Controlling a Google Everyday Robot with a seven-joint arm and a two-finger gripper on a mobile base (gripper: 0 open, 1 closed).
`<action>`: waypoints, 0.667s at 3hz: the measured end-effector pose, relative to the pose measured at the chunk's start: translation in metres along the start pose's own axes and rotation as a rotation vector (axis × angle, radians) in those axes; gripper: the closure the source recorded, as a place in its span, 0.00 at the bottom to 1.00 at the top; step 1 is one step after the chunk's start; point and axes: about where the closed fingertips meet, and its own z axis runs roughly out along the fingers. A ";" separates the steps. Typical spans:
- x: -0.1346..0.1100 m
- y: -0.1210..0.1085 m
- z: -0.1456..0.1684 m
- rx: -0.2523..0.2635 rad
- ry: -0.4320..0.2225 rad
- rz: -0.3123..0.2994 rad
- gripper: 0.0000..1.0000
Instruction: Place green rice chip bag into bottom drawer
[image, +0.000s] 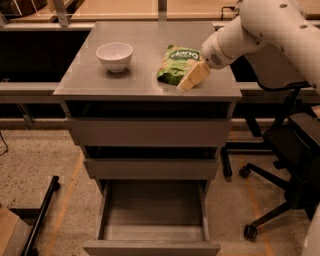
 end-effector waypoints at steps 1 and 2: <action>-0.013 -0.012 0.030 0.014 -0.012 0.003 0.00; -0.006 -0.032 0.051 0.044 0.005 0.030 0.00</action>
Offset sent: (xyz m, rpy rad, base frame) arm 0.0868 0.0012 -0.0341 -0.0074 -0.0240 -0.1135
